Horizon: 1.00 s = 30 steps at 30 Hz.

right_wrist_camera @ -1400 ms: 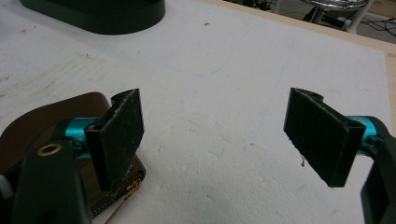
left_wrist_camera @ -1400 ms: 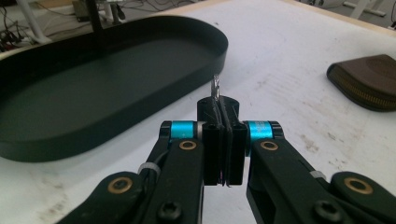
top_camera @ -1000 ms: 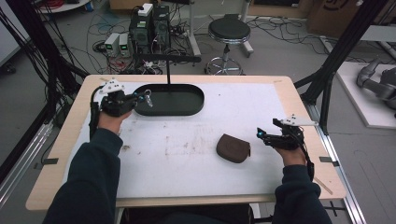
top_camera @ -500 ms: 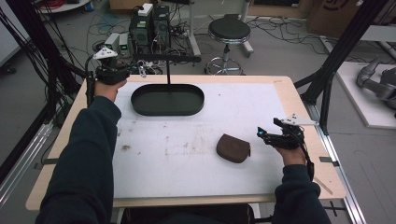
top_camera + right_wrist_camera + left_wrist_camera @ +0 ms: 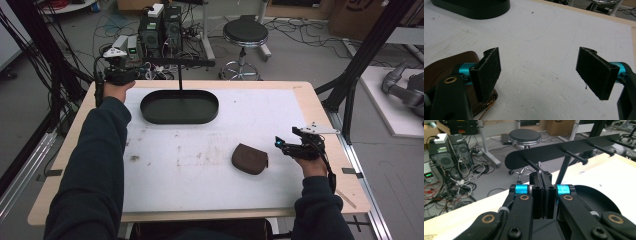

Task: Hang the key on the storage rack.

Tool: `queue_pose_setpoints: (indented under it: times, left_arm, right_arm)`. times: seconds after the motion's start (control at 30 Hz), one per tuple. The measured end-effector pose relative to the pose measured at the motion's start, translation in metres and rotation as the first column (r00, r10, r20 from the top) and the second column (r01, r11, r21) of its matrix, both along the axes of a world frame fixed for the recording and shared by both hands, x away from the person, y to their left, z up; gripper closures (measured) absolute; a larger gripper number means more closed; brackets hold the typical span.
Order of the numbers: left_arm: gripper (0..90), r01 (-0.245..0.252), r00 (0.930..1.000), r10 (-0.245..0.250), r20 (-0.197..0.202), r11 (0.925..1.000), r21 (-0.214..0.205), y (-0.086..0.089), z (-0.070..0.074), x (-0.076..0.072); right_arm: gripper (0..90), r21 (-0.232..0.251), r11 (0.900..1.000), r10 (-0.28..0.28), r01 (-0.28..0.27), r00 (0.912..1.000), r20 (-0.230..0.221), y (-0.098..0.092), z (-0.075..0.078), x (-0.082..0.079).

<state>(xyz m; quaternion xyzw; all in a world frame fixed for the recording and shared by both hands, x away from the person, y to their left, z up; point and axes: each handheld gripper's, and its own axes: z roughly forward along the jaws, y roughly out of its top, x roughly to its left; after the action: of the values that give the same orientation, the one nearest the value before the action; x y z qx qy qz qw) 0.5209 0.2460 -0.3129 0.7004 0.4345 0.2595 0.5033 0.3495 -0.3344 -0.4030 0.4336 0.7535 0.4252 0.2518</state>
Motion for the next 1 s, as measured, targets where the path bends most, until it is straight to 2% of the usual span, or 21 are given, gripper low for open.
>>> queue_pose_setpoints:
  times: [0.17, 0.2, 0.27, 0.37, 0.43, 0.57, 0.63, 0.77, 0.8, 0.83, 0.87, 0.9, 0.93, 1.0]
  left_arm:
    - [87.4, -0.04, 0.9991, 0.039, -0.016, 0.9992, -0.006, -0.002, -0.003, 0.006]
    - [87.0, -0.051, 0.9985, 0.051, -0.021, 0.9987, 0.002, -0.002, -0.004, 0.007]
    - [86.5, -0.082, 0.9961, 0.082, -0.034, 0.9966, -0.009, -0.002, -0.005, 0.009]
    - [85.7, -0.13, 0.9886, 0.128, -0.079, 0.9913, -0.021, 0.001, -0.008, 0.009]
    - [78.2, -0.161, 0.9832, 0.155, -0.096, 0.9858, -0.048, 0.005, -0.012, 0.008]
    - [73.3, -0.159, 0.9849, 0.153, -0.081, 0.9848, -0.07, 0.009, -0.02, -0.001]
    - [70.0, -0.152, 0.9875, 0.147, -0.056, 0.9849, -0.083, 0.009, -0.024, -0.01]
    - [53.9, -0.125, 0.992, 0.122, -0.03, 0.9852, -0.117, 0.008, -0.03, -0.026]
    - [49.3, -0.118, 0.9929, 0.114, -0.033, 0.9836, -0.137, 0.008, -0.031, -0.03]
    - [43.5, -0.111, 0.9938, 0.107, -0.031, 0.9785, -0.174, 0.007, -0.033, -0.035]
    - [35.4, -0.106, 0.9943, 0.102, -0.031, 0.9764, -0.188, 0.006, -0.033, -0.038]
    - [31.2, -0.096, 0.9953, 0.092, -0.03, 0.976, -0.195, 0.005, -0.034, -0.042]
    - [28.2, -0.093, 0.9957, 0.089, -0.027, 0.9773, -0.19, 0.003, -0.034, -0.045]
    - [18.6, -0.078, 0.997, 0.076, -0.015, 0.9846, -0.156, -0.001, -0.034, -0.053]
  right_arm:
    - [20.3, -0.003, 1.0, 0.0, 0.0, 1.0, 0.001, 0.001, 0.0, -0.001]
    - [20.3, -0.004, 1.0, -0.002, 0.002, 1.0, 0.0, 0.0, 0.0, -0.001]
    - [20.3, -0.005, 1.0, 0.0, 0.0, 1.0, 0.003, 0.0, 0.0, -0.001]
    - [20.3, -0.002, 1.0, 0.0, 0.0, 1.0, -0.001, 0.0, 0.0, -0.001]
    - [20.3, -0.003, 1.0, 0.003, -0.003, 1.0, 0.002, 0.001, 0.0, -0.001]
    - [20.3, 0.0, 1.0, 0.003, -0.003, 1.0, 0.001, -0.001, 0.0, 0.0]
    - [20.3, 0.002, 1.0, 0.004, -0.004, 1.0, 0.0, 0.0, 0.0, 0.001]
    - [20.3, 0.001, 0.9999, 0.016, -0.016, 0.9999, 0.004, 0.001, 0.0, 0.001]
    - [20.3, 0.006, 0.9999, 0.016, -0.016, 0.9999, -0.001, 0.002, 0.0, 0.0]
    - [20.3, 0.005, 0.9998, 0.021, -0.021, 0.9998, 0.004, 0.002, 0.0, 0.001]
    - [20.3, 0.006, 0.9996, 0.027, -0.027, 0.9996, 0.005, 0.003, 0.0, 0.001]
    - [20.3, 0.004, 0.9995, 0.031, -0.031, 0.9995, 0.007, 0.004, 0.0, 0.001]
    - [20.3, 0.001, 0.9994, 0.036, -0.036, 0.9994, 0.006, 0.005, 0.0, 0.001]
    - [20.3, -0.004, 0.999, 0.045, -0.045, 0.999, 0.001, 0.007, 0.0, 0.001]
